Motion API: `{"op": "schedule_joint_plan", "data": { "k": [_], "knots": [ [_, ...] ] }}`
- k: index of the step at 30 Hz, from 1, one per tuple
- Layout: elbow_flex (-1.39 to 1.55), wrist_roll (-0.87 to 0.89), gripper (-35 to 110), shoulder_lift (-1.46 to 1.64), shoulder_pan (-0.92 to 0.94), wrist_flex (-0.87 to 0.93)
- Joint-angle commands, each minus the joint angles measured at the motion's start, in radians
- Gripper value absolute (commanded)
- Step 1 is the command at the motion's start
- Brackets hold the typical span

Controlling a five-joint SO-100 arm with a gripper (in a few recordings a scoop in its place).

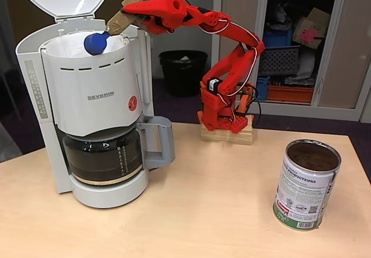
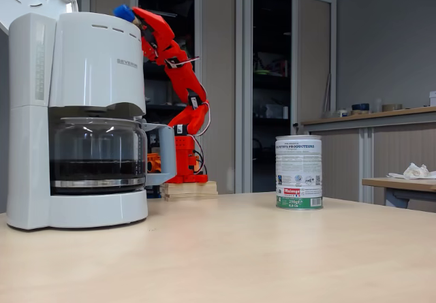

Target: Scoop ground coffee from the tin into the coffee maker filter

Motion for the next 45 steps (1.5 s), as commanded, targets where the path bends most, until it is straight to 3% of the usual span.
{"op": "schedule_joint_plan", "data": {
  "k": [1, 10, 27, 34, 45],
  "knots": [
    [0.018, 0.037, 0, 0.051, 0.032, 0.003],
    [0.133, 0.038, 0, 0.123, 0.087, -0.080],
    [0.083, 0.000, 0, 0.066, 0.155, -0.252],
    [-0.072, -0.316, 0, 0.100, 0.026, -0.032],
    [-0.249, -1.095, 0, 0.129, -0.192, 0.413]
  ]
}}
